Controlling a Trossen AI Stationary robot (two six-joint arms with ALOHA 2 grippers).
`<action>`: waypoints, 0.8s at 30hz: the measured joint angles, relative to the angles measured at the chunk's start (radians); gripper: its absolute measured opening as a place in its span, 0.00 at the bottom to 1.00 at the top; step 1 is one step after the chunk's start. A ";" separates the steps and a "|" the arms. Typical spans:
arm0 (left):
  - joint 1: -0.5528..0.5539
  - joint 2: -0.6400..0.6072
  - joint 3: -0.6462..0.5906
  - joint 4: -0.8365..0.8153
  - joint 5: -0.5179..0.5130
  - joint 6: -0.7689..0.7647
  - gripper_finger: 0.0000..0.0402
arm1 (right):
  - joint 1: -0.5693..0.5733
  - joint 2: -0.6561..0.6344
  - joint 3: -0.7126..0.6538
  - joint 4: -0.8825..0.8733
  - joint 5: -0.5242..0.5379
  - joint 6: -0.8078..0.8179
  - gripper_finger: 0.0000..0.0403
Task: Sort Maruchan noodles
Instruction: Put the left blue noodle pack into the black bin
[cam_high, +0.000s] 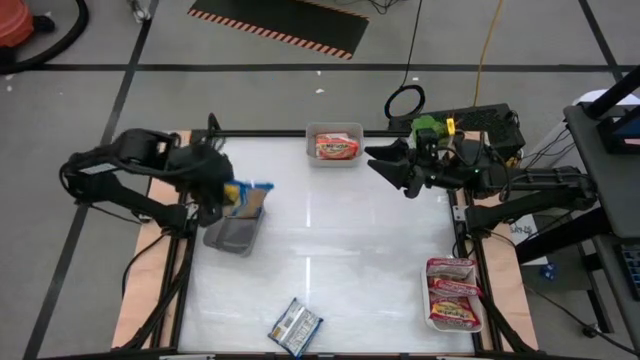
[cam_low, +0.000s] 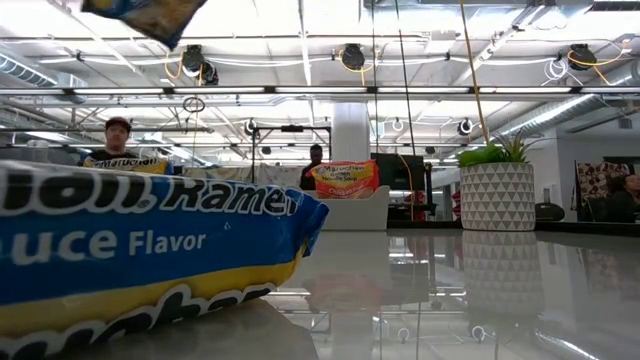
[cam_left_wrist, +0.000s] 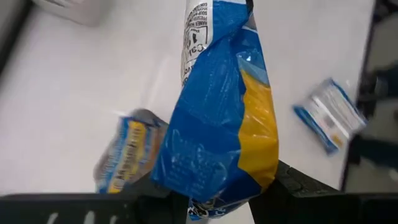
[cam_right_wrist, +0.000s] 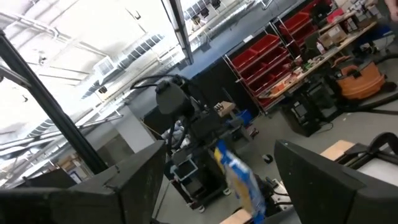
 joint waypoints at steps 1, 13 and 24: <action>0.000 0.018 -0.002 -0.004 0.021 0.008 0.31 | 0.000 0.000 0.000 0.000 0.000 -0.008 0.72; 0.010 0.266 -0.124 -0.026 0.123 0.156 0.31 | -0.002 0.015 0.000 -0.001 0.032 -0.047 0.72; 0.031 0.317 -0.258 -0.028 0.278 0.116 0.31 | 0.001 0.021 0.000 -0.038 0.025 -0.029 0.72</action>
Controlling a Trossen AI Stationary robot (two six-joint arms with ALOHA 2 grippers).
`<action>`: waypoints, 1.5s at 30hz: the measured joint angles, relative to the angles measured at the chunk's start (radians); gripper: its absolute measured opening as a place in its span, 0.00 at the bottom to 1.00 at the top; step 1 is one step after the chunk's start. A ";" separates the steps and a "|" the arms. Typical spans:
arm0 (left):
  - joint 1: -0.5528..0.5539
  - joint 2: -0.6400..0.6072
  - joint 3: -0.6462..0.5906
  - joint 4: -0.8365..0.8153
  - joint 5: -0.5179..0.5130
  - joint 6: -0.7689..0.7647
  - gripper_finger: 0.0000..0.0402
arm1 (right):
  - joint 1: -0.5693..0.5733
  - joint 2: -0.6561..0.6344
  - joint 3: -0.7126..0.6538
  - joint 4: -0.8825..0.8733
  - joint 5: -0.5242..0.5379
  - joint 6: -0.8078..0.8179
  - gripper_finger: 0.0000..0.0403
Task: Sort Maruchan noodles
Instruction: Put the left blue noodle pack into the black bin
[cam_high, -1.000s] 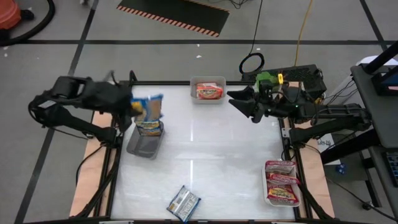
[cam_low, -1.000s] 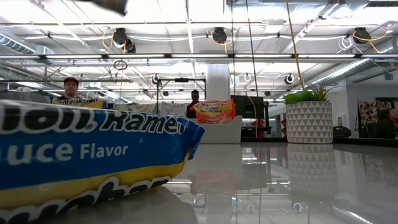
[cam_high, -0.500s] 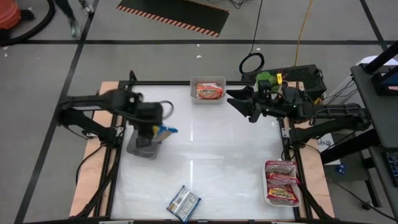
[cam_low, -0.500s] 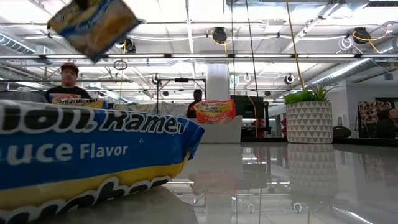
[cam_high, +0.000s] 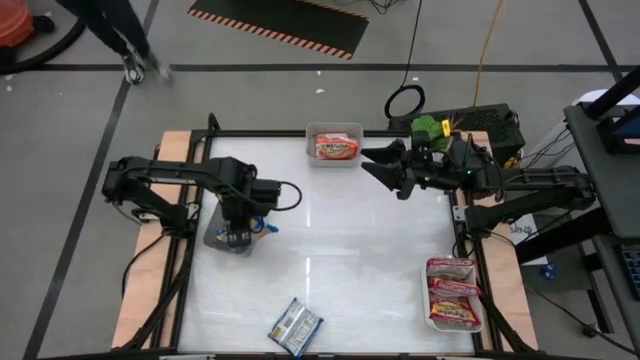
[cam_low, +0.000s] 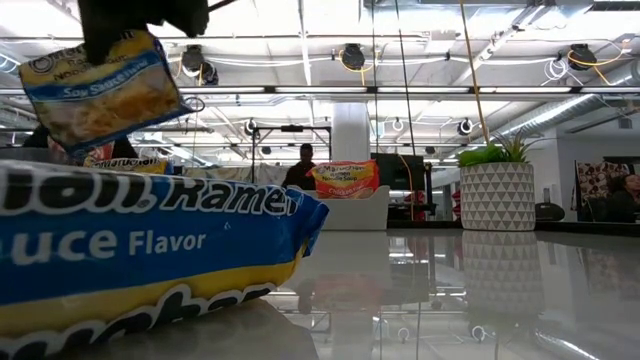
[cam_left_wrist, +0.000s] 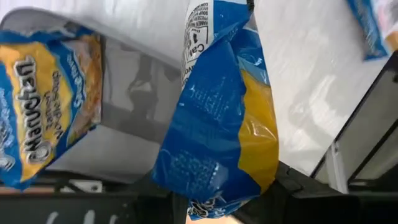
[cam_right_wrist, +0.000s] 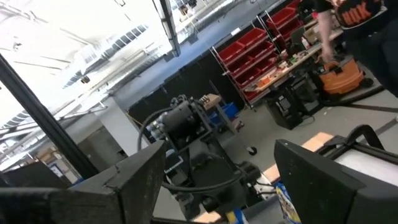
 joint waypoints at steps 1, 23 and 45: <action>0.000 -0.001 0.000 -0.003 -0.010 0.016 0.32 | 0.000 0.000 0.000 -0.007 -0.001 0.000 0.72; 0.156 0.002 -0.058 0.001 -0.197 0.342 0.32 | 0.000 0.000 0.000 -0.030 -0.085 0.008 0.72; 0.152 -0.008 -0.195 0.001 -0.306 0.477 0.32 | -0.001 0.000 0.000 -0.033 -0.073 -0.002 0.72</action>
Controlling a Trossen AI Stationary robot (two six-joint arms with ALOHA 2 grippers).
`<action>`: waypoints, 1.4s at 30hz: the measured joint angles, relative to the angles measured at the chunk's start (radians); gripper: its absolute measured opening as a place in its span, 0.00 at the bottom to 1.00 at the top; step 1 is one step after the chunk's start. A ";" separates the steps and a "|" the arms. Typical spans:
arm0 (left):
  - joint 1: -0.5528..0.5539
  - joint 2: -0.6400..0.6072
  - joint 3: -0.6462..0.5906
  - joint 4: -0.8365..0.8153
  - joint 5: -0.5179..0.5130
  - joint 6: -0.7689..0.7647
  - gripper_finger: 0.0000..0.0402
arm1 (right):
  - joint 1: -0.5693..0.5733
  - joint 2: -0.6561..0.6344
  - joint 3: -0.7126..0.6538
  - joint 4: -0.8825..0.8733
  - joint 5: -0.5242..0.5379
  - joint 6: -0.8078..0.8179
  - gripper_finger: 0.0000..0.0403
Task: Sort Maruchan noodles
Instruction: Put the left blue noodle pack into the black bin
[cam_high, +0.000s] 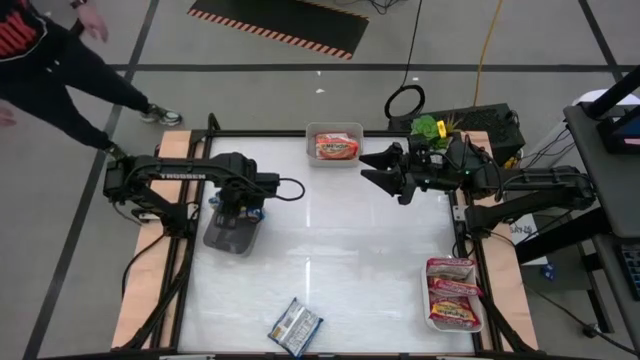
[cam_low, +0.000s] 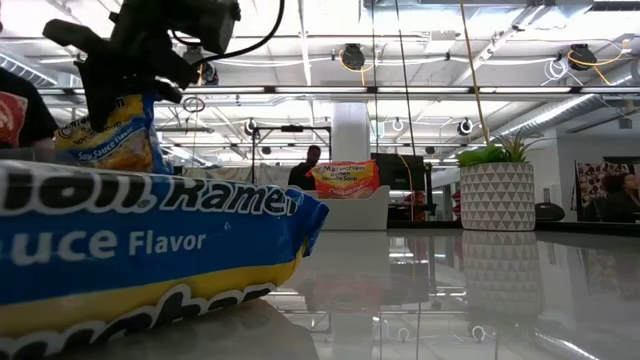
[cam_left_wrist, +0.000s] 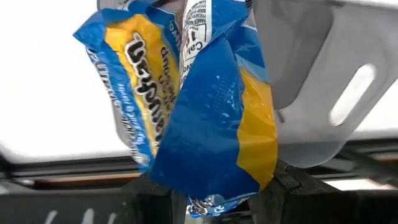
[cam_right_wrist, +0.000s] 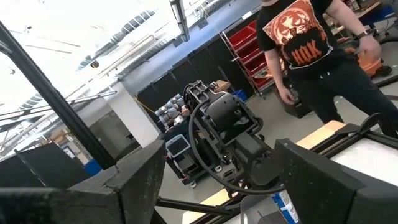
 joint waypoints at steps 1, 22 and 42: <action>0.000 0.000 0.000 0.000 -0.013 0.022 0.32 | 0.000 0.000 0.000 0.000 0.000 0.001 0.72; -0.024 0.000 -0.192 -0.003 -0.096 0.163 0.32 | 0.023 0.000 0.000 -0.022 -0.008 0.000 0.72; -0.035 0.000 -0.216 0.000 -0.123 0.099 0.58 | 0.022 0.000 0.000 -0.035 0.000 -0.043 0.72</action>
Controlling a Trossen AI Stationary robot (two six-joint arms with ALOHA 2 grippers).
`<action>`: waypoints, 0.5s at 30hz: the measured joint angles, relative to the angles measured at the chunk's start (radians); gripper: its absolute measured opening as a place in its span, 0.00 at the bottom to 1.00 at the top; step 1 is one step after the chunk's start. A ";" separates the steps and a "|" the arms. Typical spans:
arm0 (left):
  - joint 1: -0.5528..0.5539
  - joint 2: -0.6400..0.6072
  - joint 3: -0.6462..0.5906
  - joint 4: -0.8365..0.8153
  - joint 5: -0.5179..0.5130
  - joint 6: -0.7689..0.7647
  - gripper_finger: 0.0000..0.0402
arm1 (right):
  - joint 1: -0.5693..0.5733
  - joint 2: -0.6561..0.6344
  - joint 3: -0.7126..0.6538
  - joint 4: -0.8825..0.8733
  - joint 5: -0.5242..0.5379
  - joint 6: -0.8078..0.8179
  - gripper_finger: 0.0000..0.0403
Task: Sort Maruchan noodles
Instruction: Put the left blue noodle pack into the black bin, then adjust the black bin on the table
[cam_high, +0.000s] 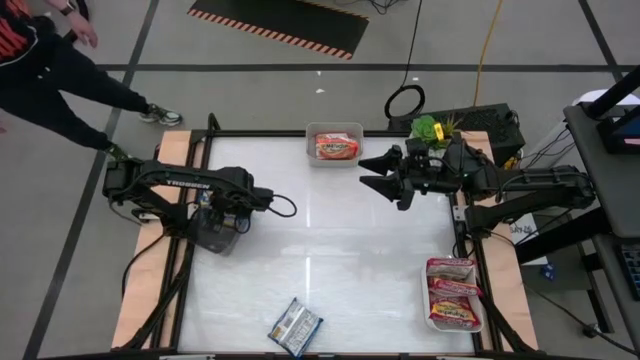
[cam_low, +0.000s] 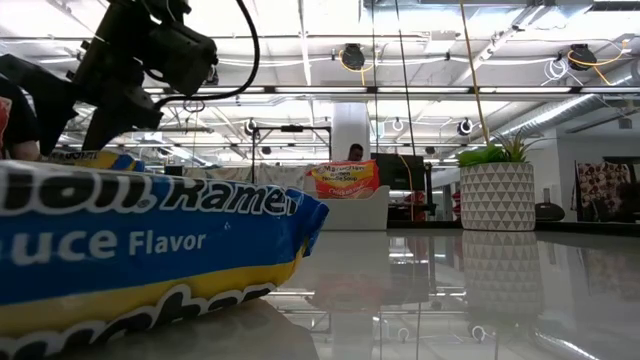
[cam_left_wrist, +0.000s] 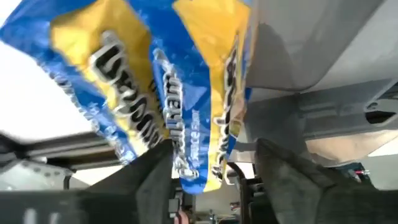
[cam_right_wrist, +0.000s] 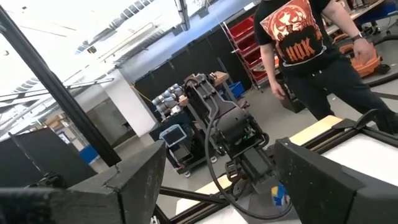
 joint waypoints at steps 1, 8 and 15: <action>0.000 0.000 0.000 0.000 -0.005 -0.016 0.61 | 0.000 0.000 0.000 -0.003 0.001 0.000 0.72; 0.000 0.000 0.032 -0.001 -0.019 -0.211 0.68 | 0.000 0.000 0.000 -0.054 0.053 0.005 0.72; -0.009 0.000 0.216 0.001 0.034 -0.465 0.69 | -0.002 0.000 0.000 -0.051 0.053 0.007 0.72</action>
